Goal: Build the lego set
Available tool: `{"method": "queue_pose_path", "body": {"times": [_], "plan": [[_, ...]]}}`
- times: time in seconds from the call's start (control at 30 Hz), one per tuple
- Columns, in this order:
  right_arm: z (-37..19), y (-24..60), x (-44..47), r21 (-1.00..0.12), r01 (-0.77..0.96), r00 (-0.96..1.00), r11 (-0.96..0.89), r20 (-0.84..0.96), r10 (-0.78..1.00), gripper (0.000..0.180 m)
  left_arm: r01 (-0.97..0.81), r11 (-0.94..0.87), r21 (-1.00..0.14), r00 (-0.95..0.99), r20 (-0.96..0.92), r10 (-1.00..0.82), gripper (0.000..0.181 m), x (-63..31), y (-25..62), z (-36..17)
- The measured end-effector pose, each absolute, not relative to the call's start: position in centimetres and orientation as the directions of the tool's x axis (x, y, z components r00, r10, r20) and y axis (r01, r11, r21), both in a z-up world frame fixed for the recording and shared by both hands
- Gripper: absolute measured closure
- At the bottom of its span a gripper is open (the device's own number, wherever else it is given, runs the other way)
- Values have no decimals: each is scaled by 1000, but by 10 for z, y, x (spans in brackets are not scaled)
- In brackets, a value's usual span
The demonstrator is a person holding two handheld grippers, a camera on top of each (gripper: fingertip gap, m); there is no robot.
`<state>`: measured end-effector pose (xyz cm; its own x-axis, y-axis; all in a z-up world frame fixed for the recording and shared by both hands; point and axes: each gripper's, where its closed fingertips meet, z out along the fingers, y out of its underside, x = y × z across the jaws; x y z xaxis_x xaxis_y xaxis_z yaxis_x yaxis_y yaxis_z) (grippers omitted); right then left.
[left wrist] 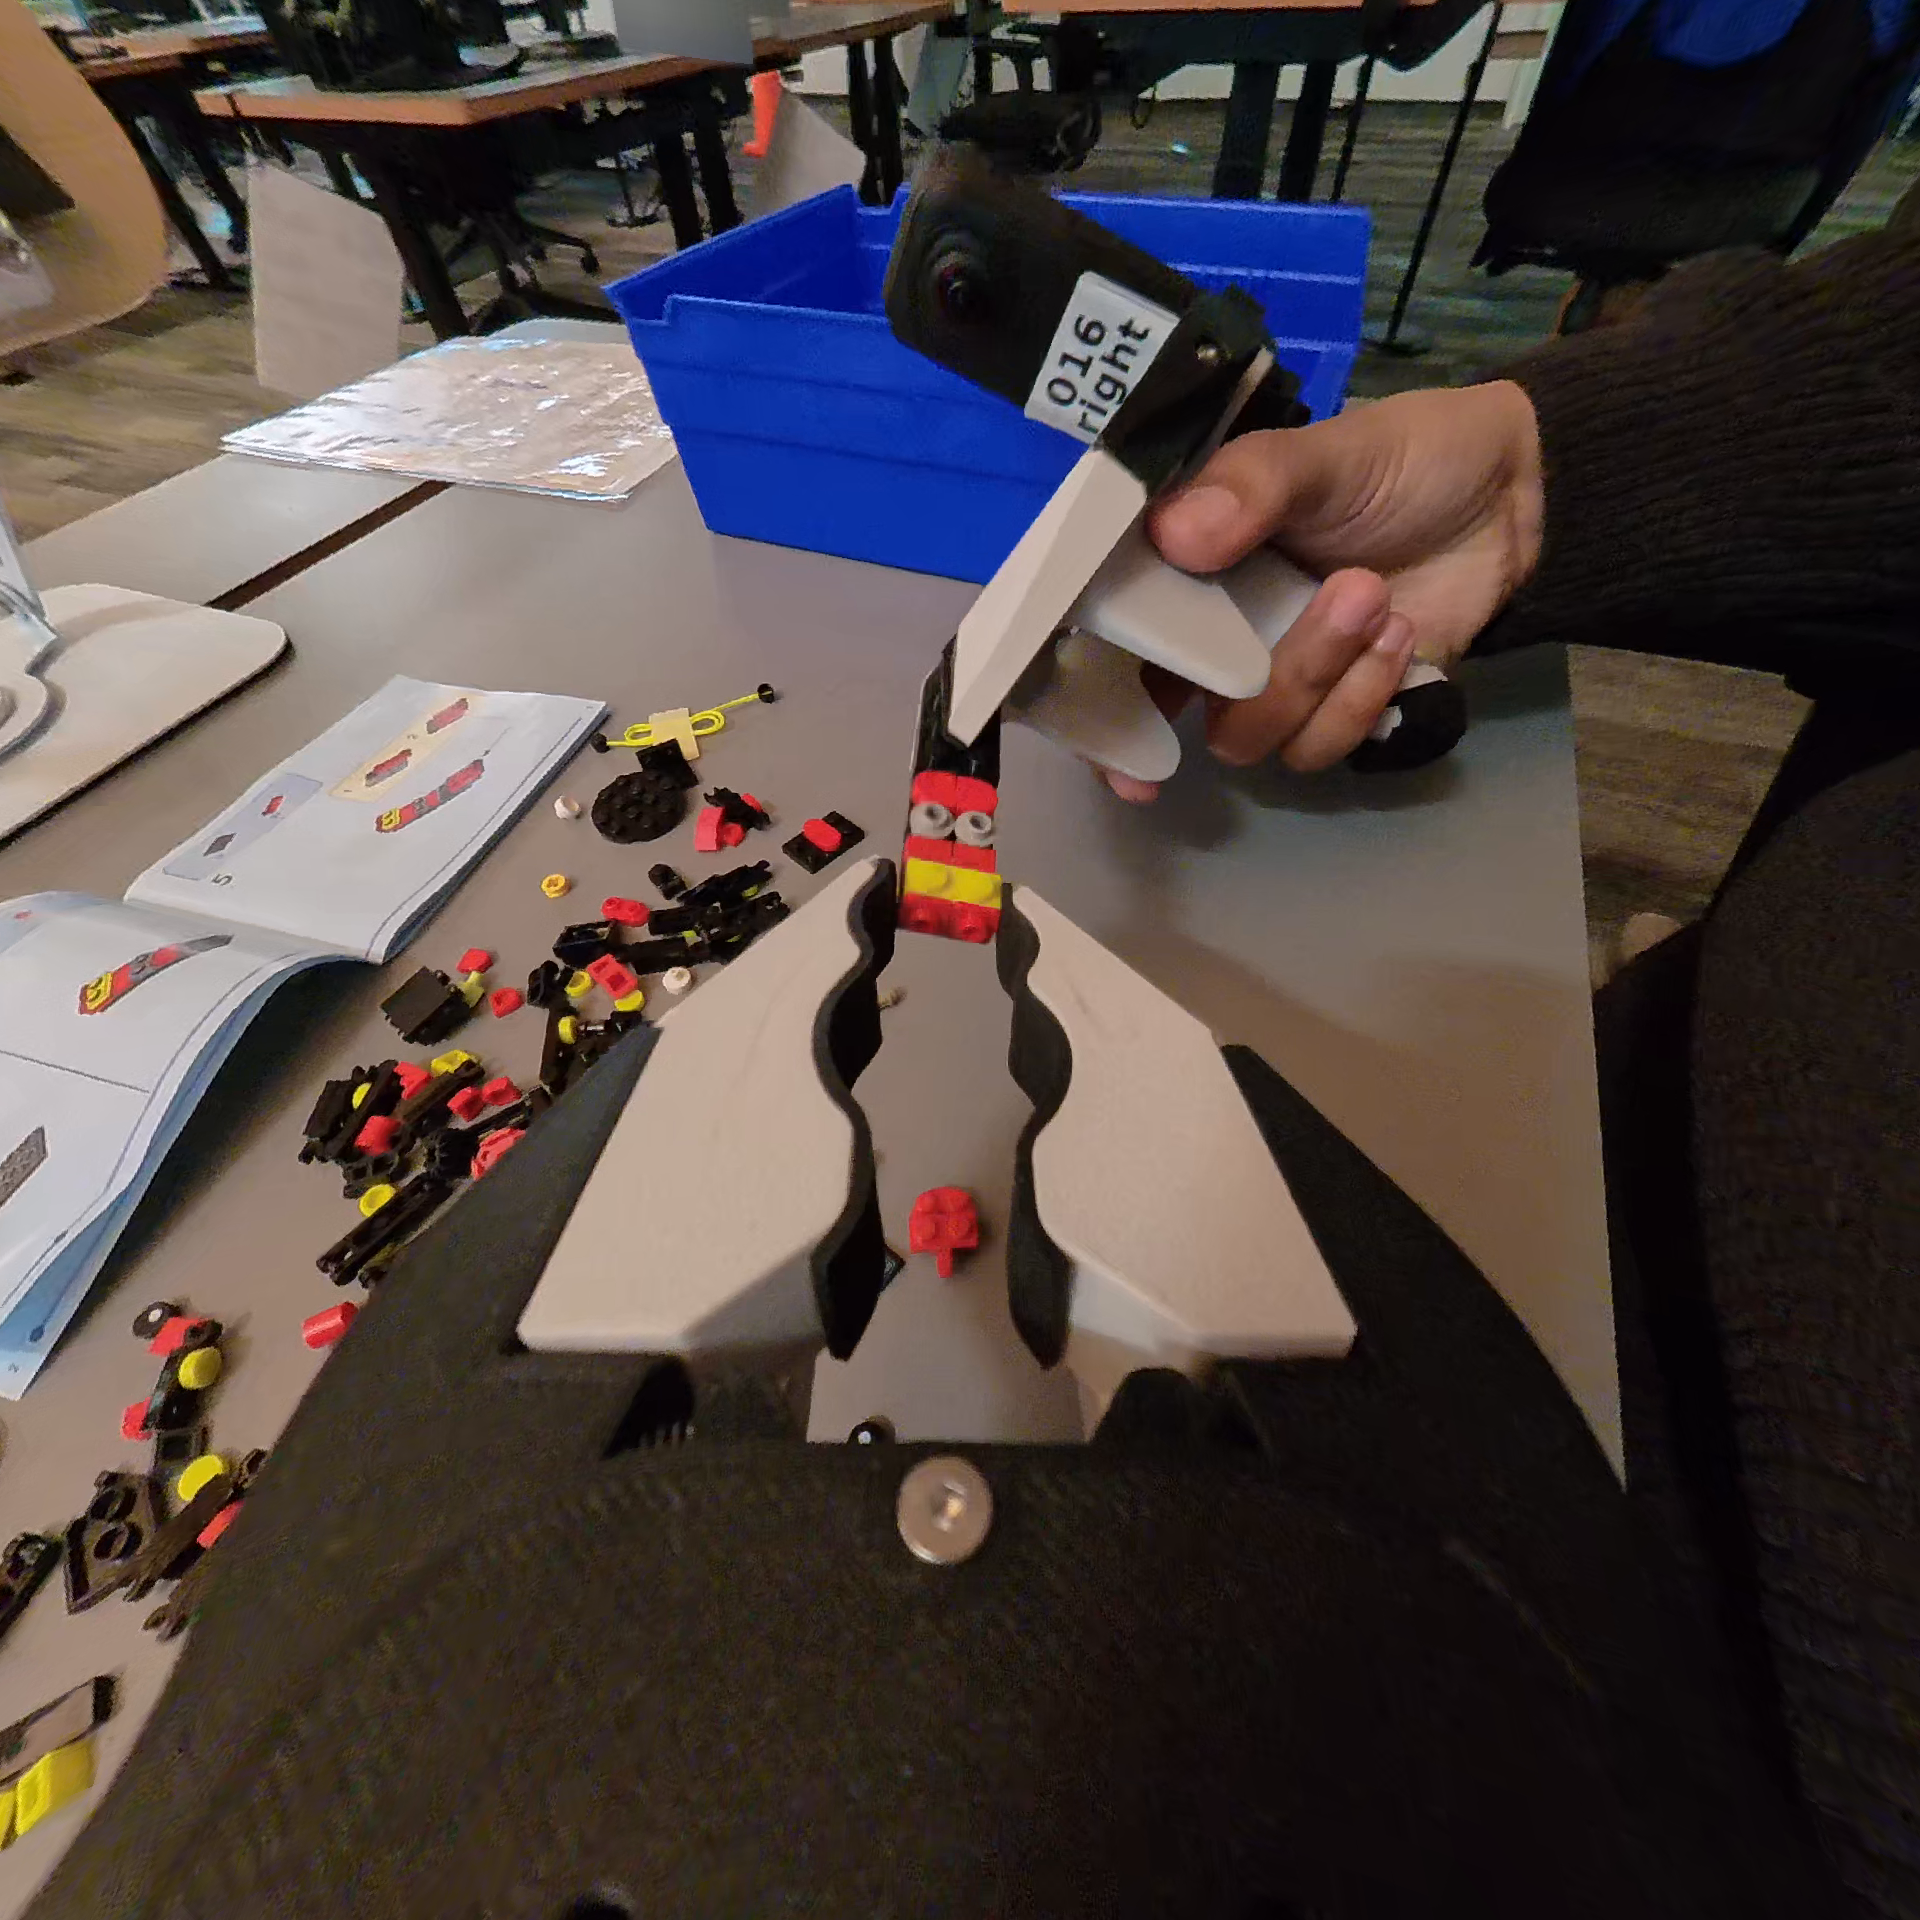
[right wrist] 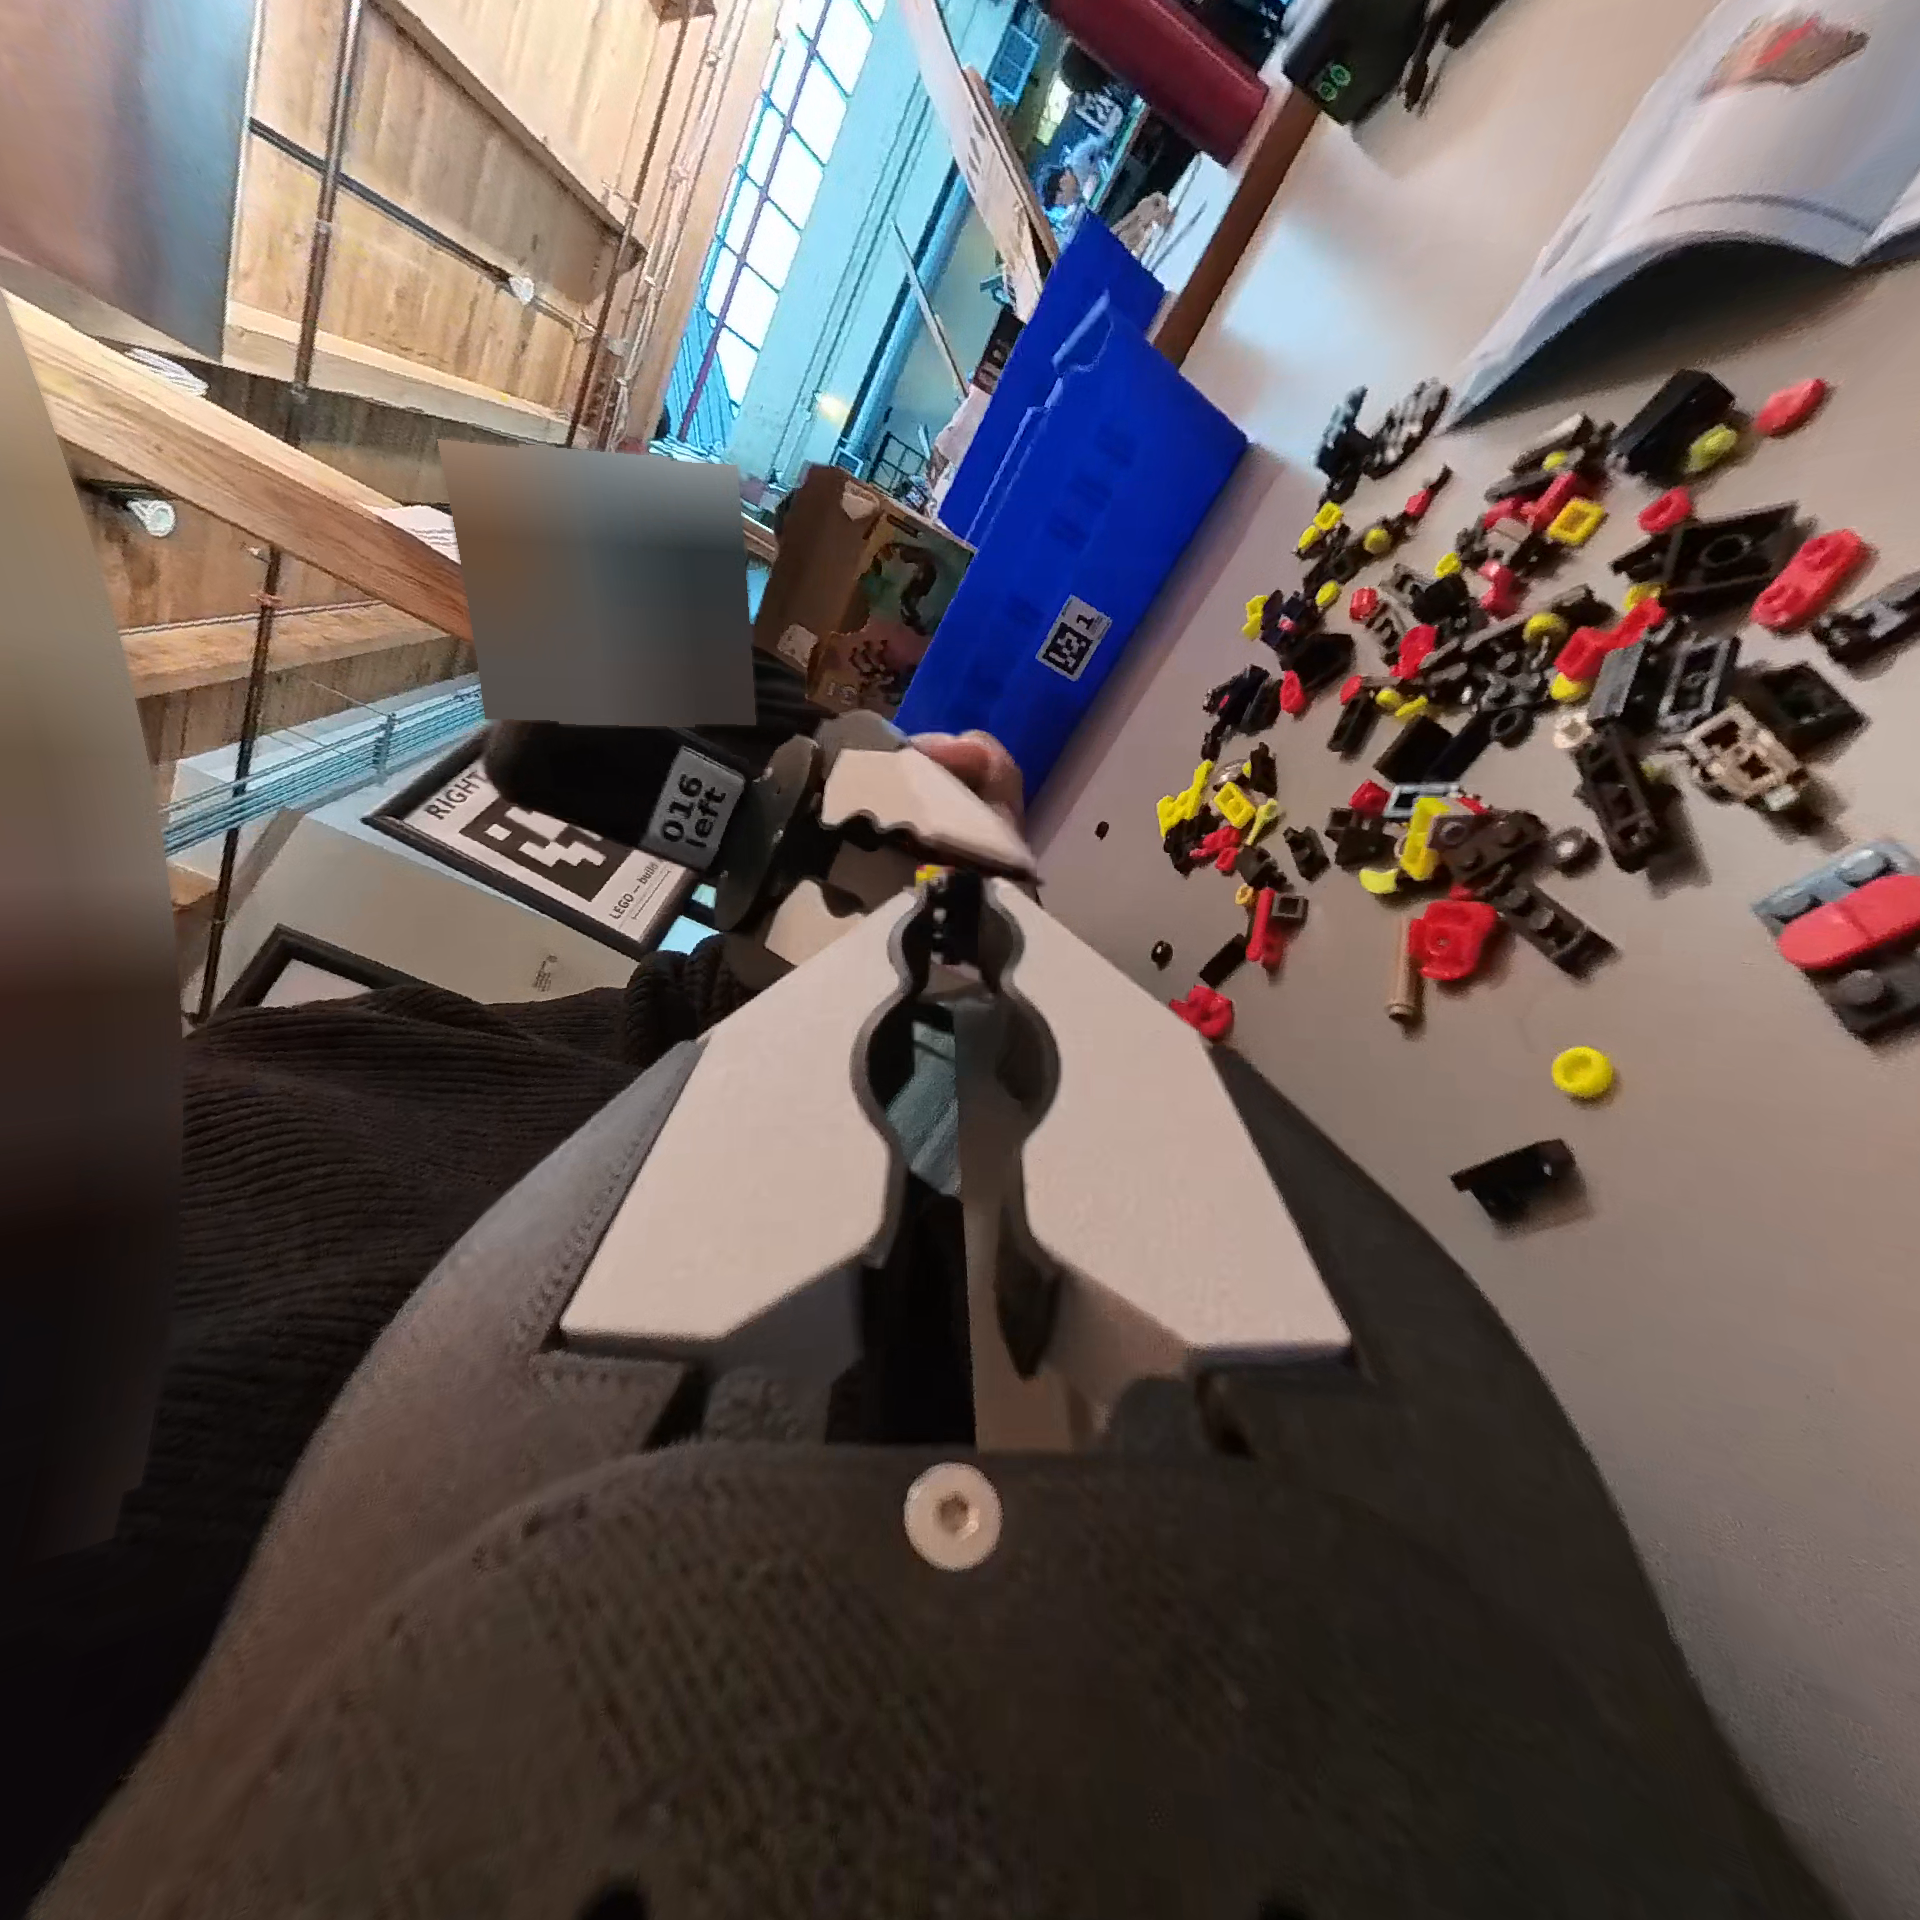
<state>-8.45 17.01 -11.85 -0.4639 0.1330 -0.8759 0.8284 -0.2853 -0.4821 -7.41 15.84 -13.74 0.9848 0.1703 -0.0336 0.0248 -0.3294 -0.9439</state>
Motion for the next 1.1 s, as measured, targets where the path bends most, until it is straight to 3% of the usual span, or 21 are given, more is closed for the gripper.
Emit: {"method": "queue_pose_path", "body": {"times": [0.1,0.2,0.27,0.37,0.47,0.63,0.73,0.87,1.1], "plan": [[-107,174,-85,-568,768,-549,-295,-822,154,174,128,-353,-927,984,73,164,140,-71,161,-148],[-97,169,-78,-715,655,-688,-243,-698,201,173,351,-296,-888,936,334,107,126,-63,164,-145],[-91,164,-70,-837,517,-799,-181,-548,250,173,503,-217,-836,859,512,20,127,-59,164,-129],[-88,157,-60,-961,272,-906,-52,-273,324,173,620,-126,-774,765,632,-120,157,-57,157,-106],[-87,153,-56,-985,172,-919,-14,-166,358,173,609,-118,-784,767,620,-162,169,-54,152,-101],[-93,155,-58,-984,178,-917,5,-164,365,171,511,-132,-850,842,525,-124,172,-53,151,-101],[-101,156,-61,-988,127,-910,83,-83,406,157,425,-153,-892,894,440,-86,172,-54,151,-104],[-106,152,-54,-987,47,-920,153,17,392,165,380,-192,-905,913,400,-80,173,-50,152,-110],[-110,152,-50,-982,46,-928,184,26,373,171,381,-210,-900,909,406,-94,173,-47,152,-113]]}}
